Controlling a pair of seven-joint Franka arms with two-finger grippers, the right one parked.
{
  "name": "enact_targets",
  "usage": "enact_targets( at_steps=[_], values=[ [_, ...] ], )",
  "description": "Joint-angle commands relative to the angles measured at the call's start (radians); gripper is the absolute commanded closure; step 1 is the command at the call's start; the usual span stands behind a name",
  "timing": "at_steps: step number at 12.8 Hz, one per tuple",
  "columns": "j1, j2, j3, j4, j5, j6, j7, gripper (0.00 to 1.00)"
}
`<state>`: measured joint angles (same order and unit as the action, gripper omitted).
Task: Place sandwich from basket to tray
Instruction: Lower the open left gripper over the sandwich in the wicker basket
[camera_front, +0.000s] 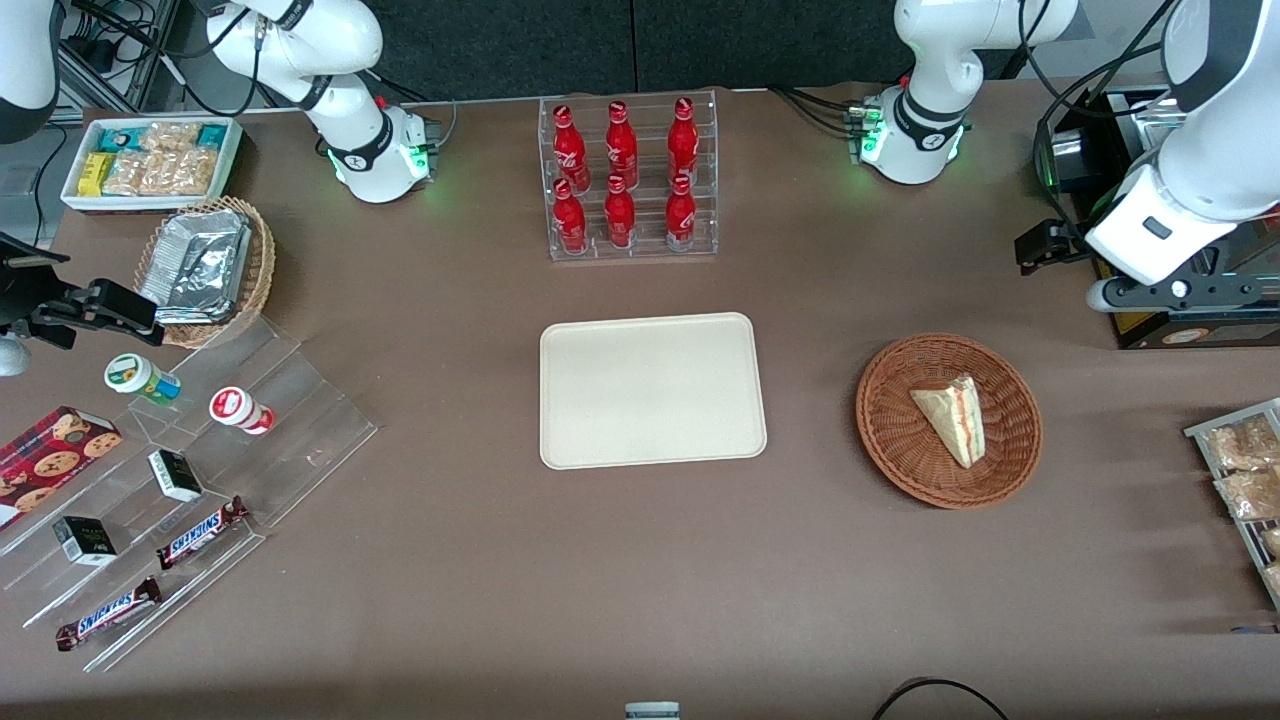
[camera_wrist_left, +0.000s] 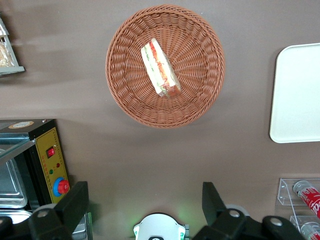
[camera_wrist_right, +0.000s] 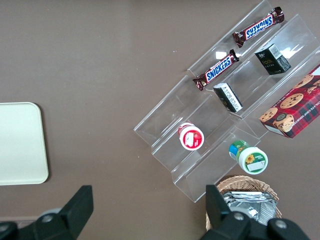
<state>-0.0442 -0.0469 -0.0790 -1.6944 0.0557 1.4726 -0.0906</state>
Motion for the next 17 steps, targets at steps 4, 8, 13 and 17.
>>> enact_targets(
  at_steps=[4, 8, 13, 17],
  values=[
    [-0.005, 0.016, 0.007, -0.042, -0.007, 0.079, 0.011, 0.00],
    [0.001, 0.019, 0.008, -0.223, -0.007, 0.328, -0.014, 0.00],
    [0.006, 0.071, 0.010, -0.367, -0.007, 0.615, -0.246, 0.00],
    [0.007, 0.128, 0.011, -0.390, -0.007, 0.707, -0.437, 0.00]
  ],
)
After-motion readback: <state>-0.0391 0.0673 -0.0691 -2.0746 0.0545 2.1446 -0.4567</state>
